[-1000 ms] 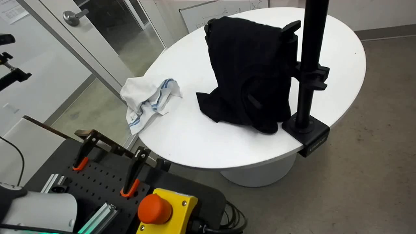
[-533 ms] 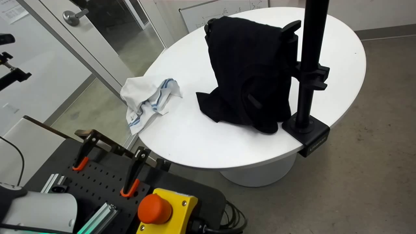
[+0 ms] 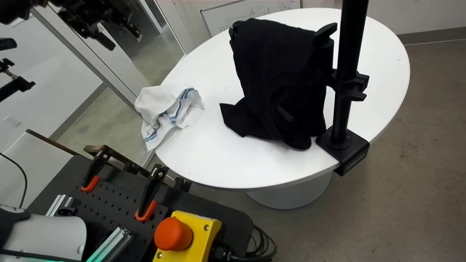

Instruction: Pick the tea towel on the table and put it on the stand

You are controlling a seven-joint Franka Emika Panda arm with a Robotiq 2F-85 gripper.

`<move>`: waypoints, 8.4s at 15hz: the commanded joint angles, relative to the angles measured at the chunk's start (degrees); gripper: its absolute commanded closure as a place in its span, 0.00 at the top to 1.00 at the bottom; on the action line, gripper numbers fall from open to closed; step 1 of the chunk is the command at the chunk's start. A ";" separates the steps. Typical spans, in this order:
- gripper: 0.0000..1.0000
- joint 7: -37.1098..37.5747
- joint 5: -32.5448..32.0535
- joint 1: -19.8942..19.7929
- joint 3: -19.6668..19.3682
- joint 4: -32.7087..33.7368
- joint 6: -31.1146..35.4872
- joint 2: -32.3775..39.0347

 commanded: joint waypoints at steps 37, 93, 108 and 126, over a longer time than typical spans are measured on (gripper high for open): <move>1.00 55.11 -59.15 4.17 -8.62 9.40 29.22 34.19; 0.01 50.37 -56.62 21.91 -25.14 6.70 39.01 32.15; 0.01 56.43 -74.98 25.16 -35.47 2.26 14.46 1.92; 0.01 39.55 -62.03 22.23 -34.16 1.20 -27.33 -28.32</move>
